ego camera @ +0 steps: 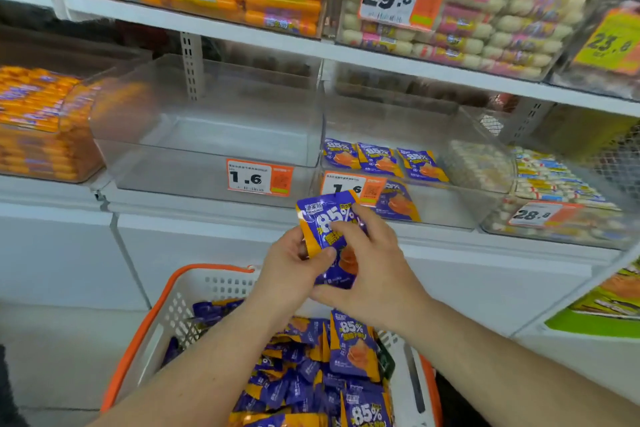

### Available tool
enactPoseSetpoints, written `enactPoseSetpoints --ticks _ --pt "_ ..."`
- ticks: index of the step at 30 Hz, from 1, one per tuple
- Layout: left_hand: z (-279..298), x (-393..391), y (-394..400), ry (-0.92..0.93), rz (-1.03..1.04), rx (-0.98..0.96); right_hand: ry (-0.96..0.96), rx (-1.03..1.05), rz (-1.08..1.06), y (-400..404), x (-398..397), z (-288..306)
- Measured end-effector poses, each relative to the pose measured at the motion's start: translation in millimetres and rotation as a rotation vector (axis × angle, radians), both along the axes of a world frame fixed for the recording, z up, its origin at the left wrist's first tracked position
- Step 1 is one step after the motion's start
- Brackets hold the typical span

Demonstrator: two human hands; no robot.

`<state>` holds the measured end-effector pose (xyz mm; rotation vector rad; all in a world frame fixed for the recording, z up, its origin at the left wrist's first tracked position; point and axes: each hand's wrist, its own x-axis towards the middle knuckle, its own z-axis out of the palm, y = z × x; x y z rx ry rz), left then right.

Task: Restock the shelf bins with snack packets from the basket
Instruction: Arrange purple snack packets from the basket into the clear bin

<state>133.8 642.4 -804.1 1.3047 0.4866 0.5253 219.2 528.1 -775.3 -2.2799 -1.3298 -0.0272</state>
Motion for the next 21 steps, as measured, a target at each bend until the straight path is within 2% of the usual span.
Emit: enactPoseSetpoints --ticks 3,7,8,9,10,11,12,13,15,17,19,21 --pt "32.6 24.2 -4.6 -0.107 -0.098 -0.110 -0.053 0.079 -0.104 1.6 14.7 8.9" --pt "67.9 54.5 -8.8 -0.228 -0.272 0.023 -0.049 0.281 -0.213 0.8 51.1 40.6" --pt "71.6 62.6 -8.0 -0.233 -0.260 0.175 -0.042 0.338 -0.241 1.0 63.2 48.9" --pt "72.1 73.8 -5.8 -0.163 -0.225 0.435 -0.045 0.368 -0.280 1.3 79.8 55.9" --pt "69.4 84.9 -1.9 0.010 -0.156 0.804 -0.053 0.359 -0.329 1.5 98.6 62.3" --pt "64.5 95.1 3.1 0.221 -0.086 1.156 -0.063 0.305 -0.387 2.1 118.6 68.6" --pt "59.0 102.9 7.3 0.384 -0.068 1.375 -0.072 0.223 -0.441 3.3 139.1 73.8" --pt "52.8 108.3 8.9 0.502 -0.103 1.478 -0.069 0.128 -0.480 4.4 157.4 77.0" --pt "40.8 115.4 6.1 0.607 -0.140 1.538 -0.040 -0.062 -0.541 6.3 186.6 77.2" --pt "35.8 119.4 1.4 0.614 -0.081 1.562 0.007 -0.240 -0.592 7.0 207.6 70.8" --pt "36.2 120.5 -1.3 0.605 -0.027 1.547 0.076 -0.375 -0.581 9.2 212.2 68.8" --pt "36.3 121.0 -1.7 0.576 0.000 1.534 0.044 -0.565 -0.501 14.5 211.4 71.3"
